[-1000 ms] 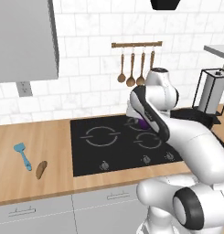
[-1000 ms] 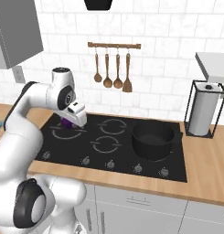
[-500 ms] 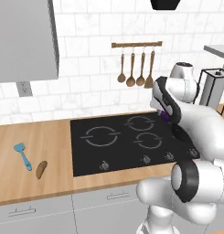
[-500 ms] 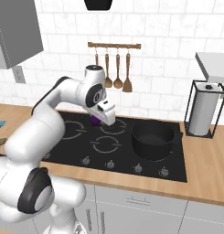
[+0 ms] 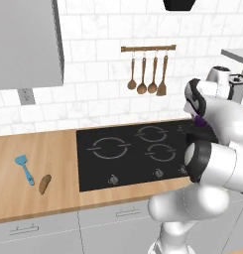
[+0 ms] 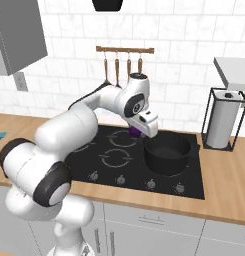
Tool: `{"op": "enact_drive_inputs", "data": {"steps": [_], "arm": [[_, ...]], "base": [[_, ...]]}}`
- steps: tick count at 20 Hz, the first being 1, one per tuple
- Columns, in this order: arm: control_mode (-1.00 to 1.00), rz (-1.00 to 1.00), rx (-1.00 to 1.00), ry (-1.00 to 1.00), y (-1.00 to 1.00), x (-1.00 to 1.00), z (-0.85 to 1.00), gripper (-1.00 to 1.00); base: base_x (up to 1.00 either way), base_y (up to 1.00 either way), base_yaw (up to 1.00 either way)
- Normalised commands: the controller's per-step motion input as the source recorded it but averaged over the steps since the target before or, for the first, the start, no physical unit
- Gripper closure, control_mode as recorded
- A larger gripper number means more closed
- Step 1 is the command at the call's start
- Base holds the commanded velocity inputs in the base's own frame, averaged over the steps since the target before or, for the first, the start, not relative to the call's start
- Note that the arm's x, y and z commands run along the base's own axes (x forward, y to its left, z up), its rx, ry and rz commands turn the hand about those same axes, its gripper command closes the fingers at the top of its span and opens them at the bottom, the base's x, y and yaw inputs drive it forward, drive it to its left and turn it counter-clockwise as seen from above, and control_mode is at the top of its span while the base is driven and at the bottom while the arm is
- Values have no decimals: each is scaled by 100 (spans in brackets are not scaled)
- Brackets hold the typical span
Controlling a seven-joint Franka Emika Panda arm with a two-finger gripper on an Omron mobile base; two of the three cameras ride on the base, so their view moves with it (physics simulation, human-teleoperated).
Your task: Put the eggplant and sweet potato in the pot. Retrieve the spatula and lightly stir the vegetables in the pot.
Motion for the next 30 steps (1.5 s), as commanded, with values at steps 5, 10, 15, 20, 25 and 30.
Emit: {"op": "enact_drive_inputs", "data": {"steps": [5, 10, 15, 20, 25, 30], "arm": [[-100, -3, 0, 1, -96, 29, -20, 100], [-100, 0, 0, 4, -79, 40, -31, 100], [-100, 0, 0, 0, -55, 29, -37, 100], [-100, 0, -1, 0, -21, 25, -37, 100], [-100, 0, 0, 0, 0, 42, -47, 100], [-100, 0, -1, 0, 0, 49, -42, 100]], "base": [[0, 0, 0], [0, 0, 0], [0, 0, 0], [0, 0, 0], [0, 0, 0], [0, 0, 0]]}}
